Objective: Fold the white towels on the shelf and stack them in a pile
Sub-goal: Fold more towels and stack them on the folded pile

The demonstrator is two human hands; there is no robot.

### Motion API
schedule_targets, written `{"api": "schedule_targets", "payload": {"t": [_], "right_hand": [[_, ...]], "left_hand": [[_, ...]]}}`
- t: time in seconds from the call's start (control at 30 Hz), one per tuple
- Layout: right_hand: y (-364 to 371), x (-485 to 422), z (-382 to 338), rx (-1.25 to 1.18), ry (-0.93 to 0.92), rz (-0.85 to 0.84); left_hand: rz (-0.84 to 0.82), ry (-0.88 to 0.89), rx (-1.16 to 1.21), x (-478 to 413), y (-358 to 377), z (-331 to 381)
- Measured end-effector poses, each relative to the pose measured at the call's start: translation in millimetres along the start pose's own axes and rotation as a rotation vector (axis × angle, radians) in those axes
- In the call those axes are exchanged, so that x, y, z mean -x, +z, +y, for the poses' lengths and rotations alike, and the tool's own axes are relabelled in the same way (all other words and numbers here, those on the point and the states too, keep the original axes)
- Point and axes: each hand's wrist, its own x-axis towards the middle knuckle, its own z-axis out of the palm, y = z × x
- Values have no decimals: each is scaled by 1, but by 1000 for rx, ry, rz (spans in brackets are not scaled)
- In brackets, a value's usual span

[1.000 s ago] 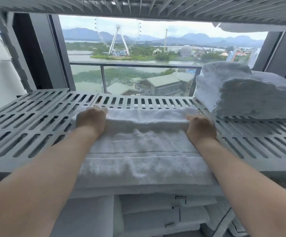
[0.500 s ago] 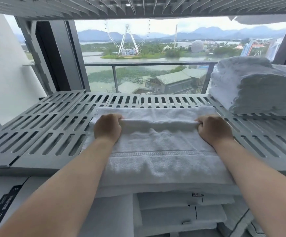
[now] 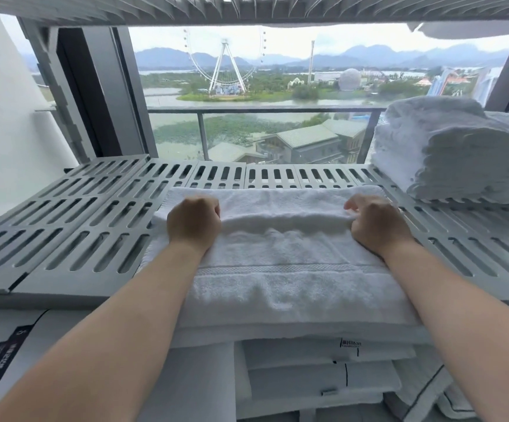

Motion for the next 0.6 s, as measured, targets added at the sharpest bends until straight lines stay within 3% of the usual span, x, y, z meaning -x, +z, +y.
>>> {"api": "schedule_targets", "payload": {"t": [0.1, 0.23, 0.5, 0.6], "right_hand": [[-1, -1, -1, -30, -70, -124], [0, 0, -1, -19, -82, -66], [-3, 2, -6, 35, -12, 114], [-5, 3, -7, 86, 11, 166]], "left_hand": [[-110, 138, 143, -1, 0, -3], [-345, 365, 165, 0, -2, -2], [23, 450, 113, 2, -5, 6], [21, 474, 98, 3, -6, 10]]}}
